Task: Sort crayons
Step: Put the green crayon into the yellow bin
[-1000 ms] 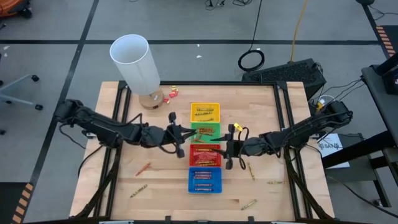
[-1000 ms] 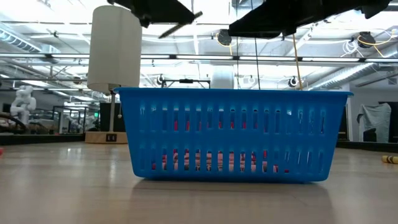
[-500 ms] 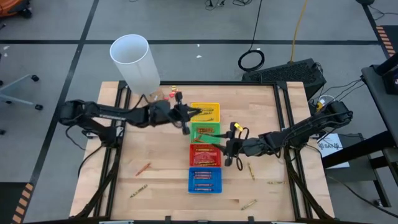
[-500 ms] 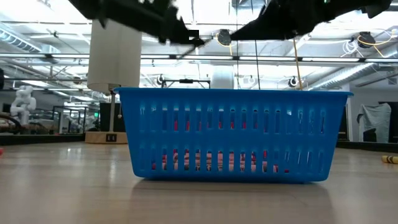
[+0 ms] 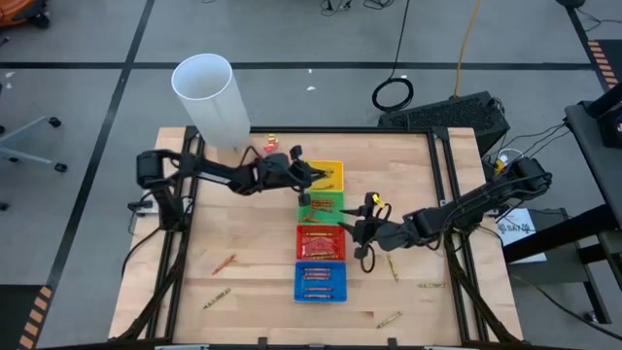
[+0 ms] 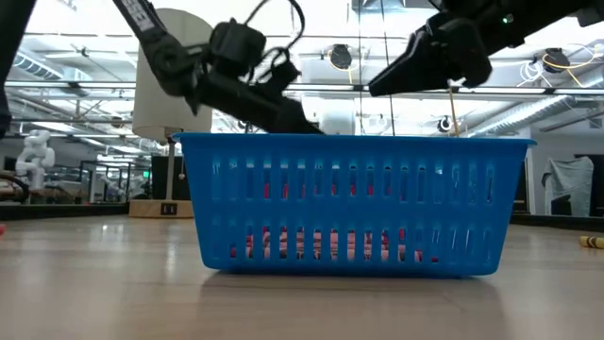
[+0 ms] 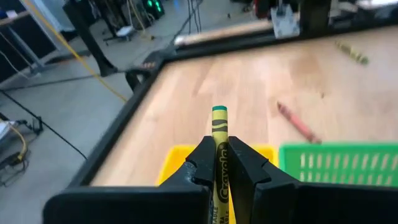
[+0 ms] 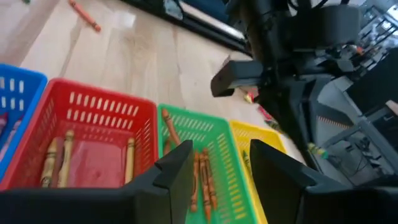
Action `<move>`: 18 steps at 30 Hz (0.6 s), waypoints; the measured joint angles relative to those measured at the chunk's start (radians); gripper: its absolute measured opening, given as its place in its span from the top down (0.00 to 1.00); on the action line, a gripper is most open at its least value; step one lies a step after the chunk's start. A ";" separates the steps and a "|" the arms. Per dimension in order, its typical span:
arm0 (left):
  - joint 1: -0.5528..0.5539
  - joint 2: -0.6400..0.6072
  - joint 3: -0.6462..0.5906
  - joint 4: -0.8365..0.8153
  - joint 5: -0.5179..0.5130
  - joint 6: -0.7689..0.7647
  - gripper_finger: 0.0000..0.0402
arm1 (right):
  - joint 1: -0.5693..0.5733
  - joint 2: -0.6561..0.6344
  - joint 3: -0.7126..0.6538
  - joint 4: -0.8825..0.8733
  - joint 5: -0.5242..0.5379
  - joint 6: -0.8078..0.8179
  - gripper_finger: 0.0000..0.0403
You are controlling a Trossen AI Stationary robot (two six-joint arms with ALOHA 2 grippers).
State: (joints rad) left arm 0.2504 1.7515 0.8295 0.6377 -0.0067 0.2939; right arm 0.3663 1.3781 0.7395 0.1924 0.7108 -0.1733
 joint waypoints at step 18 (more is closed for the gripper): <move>0.014 0.091 0.001 0.011 -0.076 -0.079 0.83 | 0.002 0.000 0.000 -0.149 0.076 0.136 0.64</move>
State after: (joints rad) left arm 0.2647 1.8427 0.8303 0.6487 -0.0830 0.2150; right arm 0.3687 1.3781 0.7395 0.0435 0.7864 -0.0370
